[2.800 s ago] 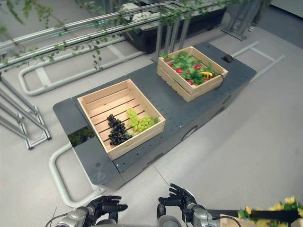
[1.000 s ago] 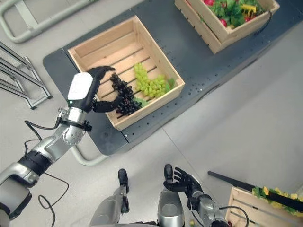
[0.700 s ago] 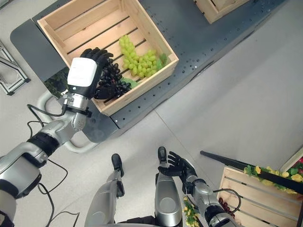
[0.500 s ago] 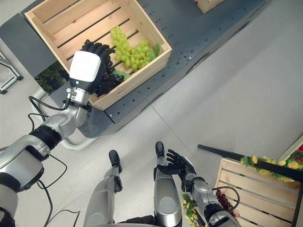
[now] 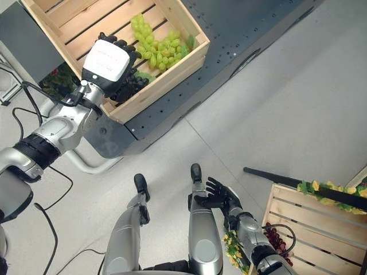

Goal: Pick up the fruits from the basket on one side to the basket on the other side

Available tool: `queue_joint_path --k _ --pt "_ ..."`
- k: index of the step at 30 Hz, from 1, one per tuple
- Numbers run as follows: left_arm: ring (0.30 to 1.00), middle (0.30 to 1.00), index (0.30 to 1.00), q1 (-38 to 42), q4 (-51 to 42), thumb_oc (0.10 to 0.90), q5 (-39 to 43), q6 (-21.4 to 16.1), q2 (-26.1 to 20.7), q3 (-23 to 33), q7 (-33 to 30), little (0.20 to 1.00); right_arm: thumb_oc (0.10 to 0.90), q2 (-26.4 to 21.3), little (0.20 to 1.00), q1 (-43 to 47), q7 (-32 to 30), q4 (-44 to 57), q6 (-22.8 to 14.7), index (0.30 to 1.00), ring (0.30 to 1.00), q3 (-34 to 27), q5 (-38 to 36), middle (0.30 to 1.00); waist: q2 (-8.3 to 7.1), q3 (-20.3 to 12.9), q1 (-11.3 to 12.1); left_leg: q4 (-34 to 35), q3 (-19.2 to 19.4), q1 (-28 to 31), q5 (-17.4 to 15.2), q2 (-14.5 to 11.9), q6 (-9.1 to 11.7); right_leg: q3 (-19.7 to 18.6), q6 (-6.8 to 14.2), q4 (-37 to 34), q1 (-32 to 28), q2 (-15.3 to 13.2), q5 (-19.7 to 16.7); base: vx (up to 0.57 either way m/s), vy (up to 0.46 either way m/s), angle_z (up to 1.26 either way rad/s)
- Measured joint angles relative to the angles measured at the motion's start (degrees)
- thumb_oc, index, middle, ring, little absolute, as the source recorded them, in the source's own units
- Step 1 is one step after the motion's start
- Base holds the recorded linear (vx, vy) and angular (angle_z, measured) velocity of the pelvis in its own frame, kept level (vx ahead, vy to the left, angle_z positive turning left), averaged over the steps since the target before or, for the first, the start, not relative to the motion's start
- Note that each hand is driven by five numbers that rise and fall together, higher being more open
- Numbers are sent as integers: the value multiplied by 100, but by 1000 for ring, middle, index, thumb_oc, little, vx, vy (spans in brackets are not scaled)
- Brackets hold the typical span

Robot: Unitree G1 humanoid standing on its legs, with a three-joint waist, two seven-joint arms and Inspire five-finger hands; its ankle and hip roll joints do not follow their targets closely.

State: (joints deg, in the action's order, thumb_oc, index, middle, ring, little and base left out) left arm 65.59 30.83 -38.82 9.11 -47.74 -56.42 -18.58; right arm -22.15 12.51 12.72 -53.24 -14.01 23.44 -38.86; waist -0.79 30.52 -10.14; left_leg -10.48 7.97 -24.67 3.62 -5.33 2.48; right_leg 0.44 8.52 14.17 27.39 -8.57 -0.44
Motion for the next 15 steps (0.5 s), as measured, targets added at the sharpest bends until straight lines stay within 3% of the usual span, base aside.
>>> queue_joint_path --k 10,15 --pt "900 900 900 673 -315 800 -1009 -260 -172 -836 1462 900 800 -5 900 20 1 57 0 900 900 4 -25 900 24 2 23 -1 -25 -7 4 0 5 20 1 8 -2 0 9 0 -3 0" --pt "900 900 900 769 -344 800 -1520 -385 -165 -872 1880 900 800 -6 900 20 1 55 0 900 900 31 -71 900 29 0 -9 2 -16 -3 3 -6 5 21 1 5 -3 2 8 0 0 0"
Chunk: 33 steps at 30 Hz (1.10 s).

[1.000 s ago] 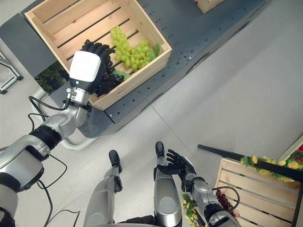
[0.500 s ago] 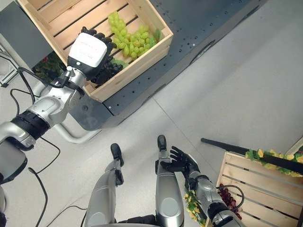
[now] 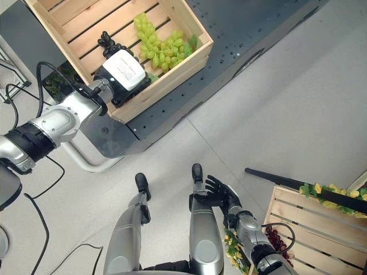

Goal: Pick up the fruits from the basket on one side to the basket on the other side

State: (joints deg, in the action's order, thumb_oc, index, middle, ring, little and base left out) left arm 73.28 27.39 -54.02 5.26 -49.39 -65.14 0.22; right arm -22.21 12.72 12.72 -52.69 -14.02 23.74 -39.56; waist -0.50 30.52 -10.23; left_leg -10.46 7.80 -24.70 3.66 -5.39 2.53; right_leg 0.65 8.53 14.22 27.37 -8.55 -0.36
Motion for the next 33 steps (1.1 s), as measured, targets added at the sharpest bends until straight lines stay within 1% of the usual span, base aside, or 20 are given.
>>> queue_joint_path --k 3,7,8,12,13,19,22,25,26,27,29,33 --pt "900 900 900 82 -4 800 -229 14 23 -172 27 900 800 0 900 0 0 -6 -1 900 900 27 -153 900 0 0 3 -9 1 2 0 0 0 0 0 4 -5 0 -1 0 0 0" --pt "900 900 900 82 356 800 -619 148 400 -186 -55 900 800 1 900 32 0 -92 -11 900 900 111 -159 900 -2 -1 9 -40 -10 2 -1 -12 1 0 -2 12 -22 13 -2 1 -9 0" --pt "900 900 900 83 569 800 -723 176 532 -178 -123 900 800 1 900 54 0 -114 -13 900 900 140 -159 900 -2 -2 1 -51 -5 12 -2 -22 3 0 -3 9 -41 19 -4 0 0 0" --pt "900 900 900 80 1143 800 -796 202 786 -172 -361 900 800 3 900 54 -2 -107 -14 900 900 168 -183 900 -5 -3 -19 -71 25 7 -4 -51 6 -9 -7 -2 -41 45 -6 -1 1 -1" --pt "900 900 900 80 1458 800 -836 273 958 -161 -468 900 800 3 900 59 -7 -95 -14 900 900 193 -184 900 -7 -5 -33 -76 31 3 -4 -57 7 -9 -11 -2 -38 48 -8 0 0 0" --pt "900 900 900 76 2335 800 -768 523 1210 -71 -928 900 800 13 900 100 -87 35 -14 900 900 234 -183 900 -19 -8 -151 -100 61 -186 -5 -74 8 -32 -27 -6 163 62 -32 -1 18 -3" --pt "900 900 900 52 2873 800 -379 653 1408 46 -1306 900 800 15 900 111 -151 117 -13 900 900 344 -185 900 -98 -10 -162 -99 74 -241 -13 -81 11 -42 -28 0 235 72 -40 -8 16 -3" --pt "900 900 900 51 3045 800 -219 682 1482 51 -1516 900 800 16 900 146 -165 124 -13 900 900 385 -180 900 -140 -10 -164 -105 67 -271 -23 -86 10 -42 -30 0 251 80 -39 -3 11 1" --pt "669 669 669 52 3129 646 -143 684 1507 89 -1627 669 800 16 900 166 -179 142 -13 900 900 417 -181 900 -153 -11 -165 -115 66 -299 -26 -87 8 -39 -30 1 271 81 -39 0 0 0" --pt "300 300 300 52 3159 400 -96 691 1511 145 -1698 300 800 17 900 187 -205 146 -13 900 900 425 -181 900 -160 -14 -164 -135 64 -339 -28 -90 7 -38 -30 5 302 81 -39 1 22 3" --pt "300 300 300 55 3269 400 -30 694 1513 193 -1853 300 800 25 900 242 -237 143 -13 900 900 451 -181 900 -176 -12 -163 -175 61 -396 -38 -96 6 -36 -30 6 335 86 -39 0 0 0" --pt "300 300 300 93 3459 400 37 757 1498 307 -2299 300 800 78 900 300 -273 164 -13 900 900 503 -181 900 -308 -17 -164 -210 66 -450 -52 -109 -10 -38 -52 4 376 94 -27 0 0 0"
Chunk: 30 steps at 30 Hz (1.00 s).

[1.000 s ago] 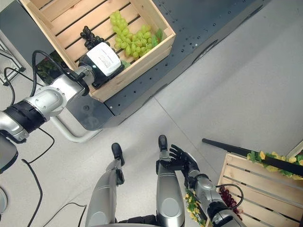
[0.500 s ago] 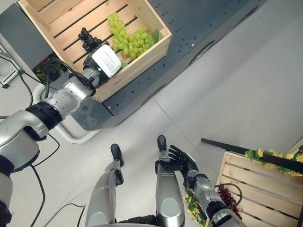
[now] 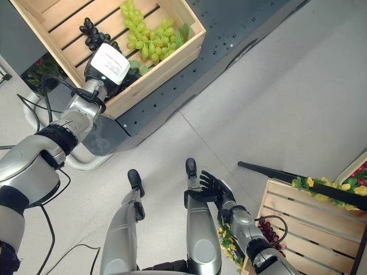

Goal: Pick up the fruits from the basket on one side to the basket on the other side

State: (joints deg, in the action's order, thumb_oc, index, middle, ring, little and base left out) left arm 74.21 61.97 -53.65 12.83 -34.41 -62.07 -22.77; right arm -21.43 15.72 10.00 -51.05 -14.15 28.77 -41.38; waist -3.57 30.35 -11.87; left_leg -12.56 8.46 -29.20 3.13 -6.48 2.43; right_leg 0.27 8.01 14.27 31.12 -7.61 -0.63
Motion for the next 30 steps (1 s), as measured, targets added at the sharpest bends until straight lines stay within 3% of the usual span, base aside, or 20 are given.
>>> queue_joint_path --k 10,17,24,30 --pt "300 300 300 103 123 400 238 -86 -147 23 -492 300 800 74 900 8 -16 145 -2 900 900 89 -7 900 -140 -5 5 -101 -12 -156 -37 1 10 -3 31 10 106 3 -37 0 0 0" --pt "300 300 300 -78 240 400 972 -838 -364 75 -1316 300 800 181 900 -4 -117 137 -111 900 900 86 -11 900 -148 -3 15 -126 -27 -88 -43 5 7 6 18 84 55 -3 -29 -6 -28 0" --pt "300 300 300 -977 3 400 1576 -1641 -352 1172 -2499 300 800 176 900 -213 -260 435 -447 900 900 9 -240 900 -169 -5 73 -41 -93 421 -20 -50 47 66 -8 -53 -507 64 -30 -8 -94 1" --pt "300 300 300 -2310 -1491 400 1629 -2319 -472 2404 -3211 300 800 174 900 -749 -730 1232 -608 900 900 -388 -227 900 -168 -4 303 256 -205 960 38 -90 126 209 -54 -433 -1138 120 -96 2 -67 7"
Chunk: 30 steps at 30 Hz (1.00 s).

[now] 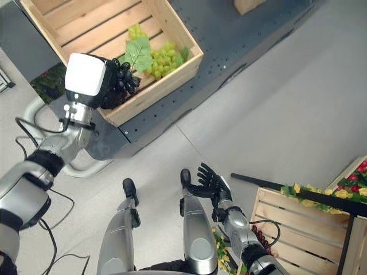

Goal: Pick up the fruits from the basket on one side to the basket on the other side

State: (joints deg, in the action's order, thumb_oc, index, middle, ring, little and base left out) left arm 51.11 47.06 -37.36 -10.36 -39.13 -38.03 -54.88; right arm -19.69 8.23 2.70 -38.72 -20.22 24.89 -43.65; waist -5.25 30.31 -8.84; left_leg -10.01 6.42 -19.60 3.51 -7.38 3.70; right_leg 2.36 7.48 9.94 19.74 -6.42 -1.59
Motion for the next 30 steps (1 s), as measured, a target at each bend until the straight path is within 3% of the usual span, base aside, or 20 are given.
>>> queue_joint_path --k 3,12,18,21,25,30 --pt "300 300 300 -778 -828 400 1 -151 -5 718 -287 300 800 3 900 -263 -201 522 -114 900 900 -205 50 900 0 0 84 108 -30 229 7 -21 14 47 -8 -182 -296 21 -26 32 -65 4" --pt "300 300 300 -1916 -2156 400 316 -612 39 1994 -449 300 800 15 900 -543 -520 1647 -281 900 900 -677 256 900 -12 -11 220 814 -46 1011 144 -42 87 153 -22 -934 -1129 77 -220 49 -5 3" --pt "300 300 300 -2623 -3365 400 1192 -1394 516 2703 -445 300 800 5 900 -770 -646 2789 -327 900 900 -1066 789 900 -21 -31 237 1281 42 1631 188 -42 109 156 -14 -1307 -1680 88 -234 51 32 -4" --pt "300 300 300 -2913 -4296 400 1904 -1572 904 2847 -92 300 800 -6 900 -738 -683 3470 -295 900 900 -1313 1006 900 -15 -72 345 1445 33 1916 187 -44 111 140 -14 -1426 -1906 81 -234 39 30 -8" --pt "300 300 300 -2990 -4999 400 2834 -1803 1034 2842 679 300 800 -19 900 -390 -678 3955 -263 900 900 -1462 1199 900 -12 -229 385 1490 30 2028 193 -38 120 147 -10 -1488 -2024 75 -237 45 13 -2" --pt "300 300 300 -3087 -5313 400 4246 -1787 1438 2801 1994 300 800 -68 900 175 -454 4853 -170 900 900 -1564 1196 900 165 -416 472 1506 22 2137 188 -29 118 142 -7 -1494 -2128 66 -236 32 -3 0"
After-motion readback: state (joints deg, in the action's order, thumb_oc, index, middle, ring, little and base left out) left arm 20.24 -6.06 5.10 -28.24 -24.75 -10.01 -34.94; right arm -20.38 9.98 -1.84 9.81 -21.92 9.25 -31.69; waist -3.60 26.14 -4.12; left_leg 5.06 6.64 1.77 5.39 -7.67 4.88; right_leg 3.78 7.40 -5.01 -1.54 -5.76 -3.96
